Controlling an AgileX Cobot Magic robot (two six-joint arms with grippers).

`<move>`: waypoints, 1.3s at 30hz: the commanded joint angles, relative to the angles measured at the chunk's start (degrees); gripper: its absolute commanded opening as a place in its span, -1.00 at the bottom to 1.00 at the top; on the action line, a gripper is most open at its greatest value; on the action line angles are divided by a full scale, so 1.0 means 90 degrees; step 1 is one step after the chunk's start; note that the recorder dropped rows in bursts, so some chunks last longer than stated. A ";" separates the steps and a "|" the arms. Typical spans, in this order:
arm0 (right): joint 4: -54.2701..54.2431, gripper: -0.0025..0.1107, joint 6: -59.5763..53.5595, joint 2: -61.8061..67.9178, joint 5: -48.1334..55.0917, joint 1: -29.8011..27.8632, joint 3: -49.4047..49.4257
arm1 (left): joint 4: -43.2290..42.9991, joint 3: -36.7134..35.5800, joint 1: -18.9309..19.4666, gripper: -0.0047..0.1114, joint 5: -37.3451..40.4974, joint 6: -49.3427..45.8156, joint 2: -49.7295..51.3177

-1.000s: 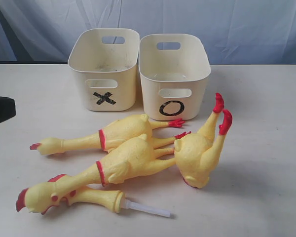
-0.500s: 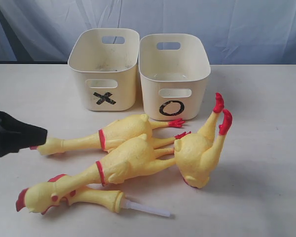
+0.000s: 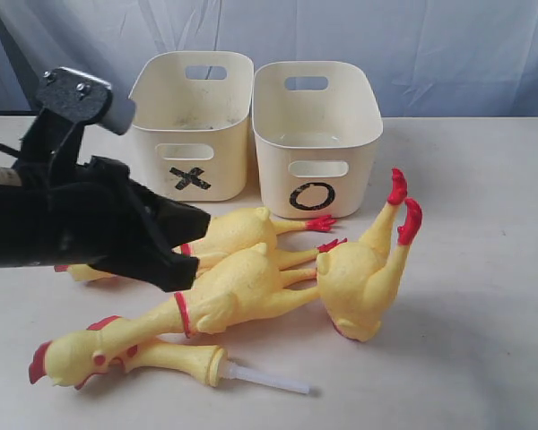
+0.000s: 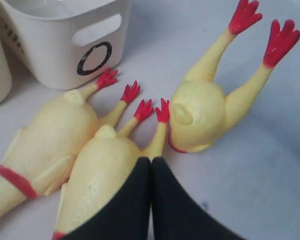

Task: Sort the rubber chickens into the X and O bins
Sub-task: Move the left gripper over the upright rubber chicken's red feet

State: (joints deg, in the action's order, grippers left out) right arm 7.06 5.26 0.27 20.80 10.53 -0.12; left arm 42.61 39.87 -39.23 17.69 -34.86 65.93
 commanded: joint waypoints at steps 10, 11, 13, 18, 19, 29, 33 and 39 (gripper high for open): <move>-0.0008 -0.86 -0.0014 -0.0030 -0.0023 0.0005 0.0013 | 0.0004 0.1089 -0.1198 -0.91 -0.1246 -0.0036 0.1309; -0.0008 -0.86 -0.0014 -0.0030 -0.0023 0.0005 0.0013 | -0.0014 0.1175 -0.1278 -0.87 -0.1341 -0.0036 0.1372; -0.0008 -0.86 -0.0014 -0.0030 -0.0023 0.0005 0.0013 | -0.0014 0.1298 -0.1368 -0.78 -0.1366 -0.0036 0.1482; -0.0008 -0.86 -0.0014 -0.0030 -0.0023 0.0005 0.0013 | -0.0014 0.1589 -0.1571 -0.36 -0.1400 -0.0010 0.1743; -0.0008 -0.86 -0.0014 -0.0030 -0.0023 0.0005 0.0013 | 0.0012 0.1627 -0.1631 -0.24 -0.1400 -0.0010 0.1788; -0.0008 -0.86 -0.0014 -0.0030 -0.0023 0.0005 0.0013 | 0.0022 0.1805 -0.1950 0.51 -0.1507 -0.0010 0.2303; -0.0008 -0.86 -0.0014 -0.0030 -0.0023 0.0005 0.0013 | 0.0119 0.1925 -0.1950 0.60 -0.1508 0.0014 0.2505; -0.0008 -0.86 -0.0014 -0.0030 -0.0023 0.0005 0.0013 | 0.0192 0.2103 -0.1950 0.62 -0.1518 0.0014 0.2684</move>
State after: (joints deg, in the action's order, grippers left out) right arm 7.06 5.26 0.27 20.80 10.53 -0.12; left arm 43.69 57.86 -56.59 4.79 -34.93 89.46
